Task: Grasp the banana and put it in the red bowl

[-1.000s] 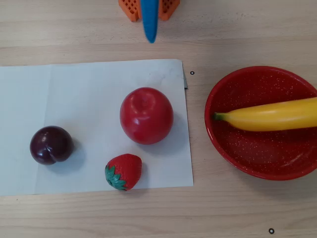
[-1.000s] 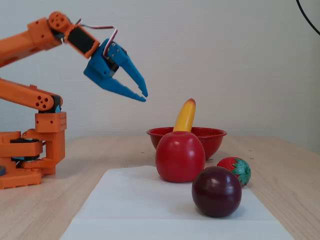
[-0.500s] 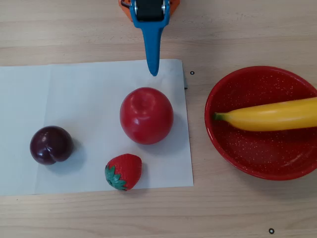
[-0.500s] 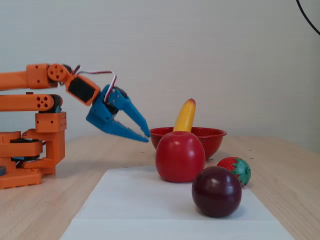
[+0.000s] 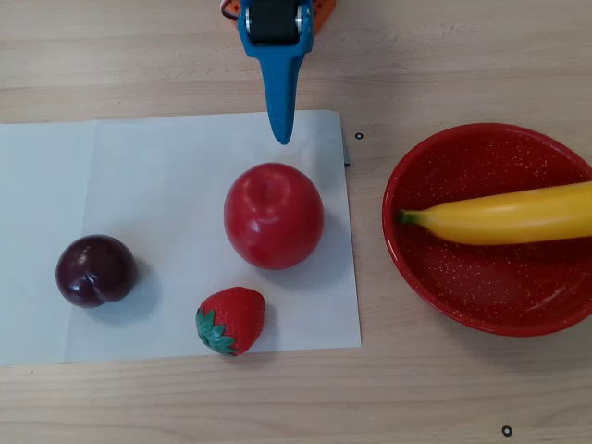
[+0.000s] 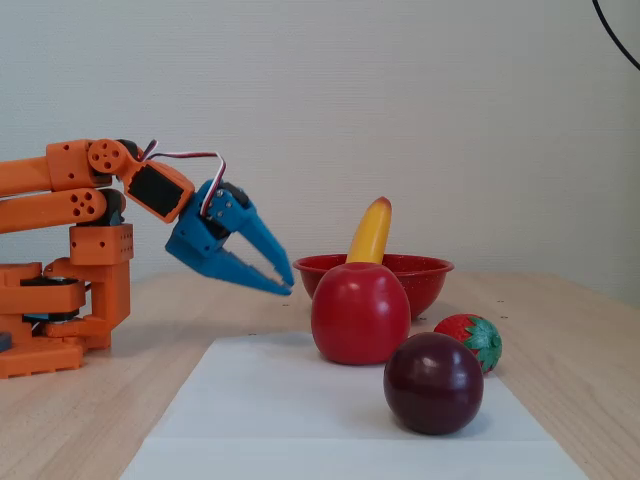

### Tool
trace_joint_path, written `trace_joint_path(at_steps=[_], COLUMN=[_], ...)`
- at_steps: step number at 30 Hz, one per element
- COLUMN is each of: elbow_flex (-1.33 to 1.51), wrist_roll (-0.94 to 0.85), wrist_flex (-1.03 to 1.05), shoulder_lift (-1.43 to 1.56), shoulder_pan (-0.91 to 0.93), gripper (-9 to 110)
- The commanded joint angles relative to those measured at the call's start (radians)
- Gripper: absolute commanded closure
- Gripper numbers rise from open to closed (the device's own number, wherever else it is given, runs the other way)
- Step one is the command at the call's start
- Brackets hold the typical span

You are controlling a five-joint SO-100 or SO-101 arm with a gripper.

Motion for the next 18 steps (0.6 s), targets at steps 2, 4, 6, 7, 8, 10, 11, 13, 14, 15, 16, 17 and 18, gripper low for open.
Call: trace_joint_path(at_steps=[2, 4, 6, 7, 8, 10, 11, 13, 14, 15, 16, 17, 18], elbow_flex=[0.014, 0.014, 0.014, 0.014, 0.014, 0.014, 0.014, 0.014, 0.014, 0.014, 0.014, 0.014, 0.014], wrist_roll=[-0.029, -0.025, -0.026, -0.026, -0.026, -0.026, -0.026, -0.031, -0.037, -0.043, -0.054, -0.067, -0.080], wrist_flex=[0.084, 0.127, 0.146, 0.146, 0.147, 0.150, 0.152, 0.155, 0.155, 0.155, 0.156, 0.158, 0.158], shoulder_lift=[0.012, 0.012, 0.012, 0.012, 0.012, 0.012, 0.012, 0.011, 0.011, 0.011, 0.011, 0.011, 0.011], shoulder_pan=[-0.009, -0.011, -0.011, -0.011, -0.012, -0.012, -0.012, -0.017, -0.020, -0.026, -0.034, -0.044, -0.054], gripper=[101, 101, 101, 101, 101, 101, 101, 101, 101, 101, 101, 101, 101])
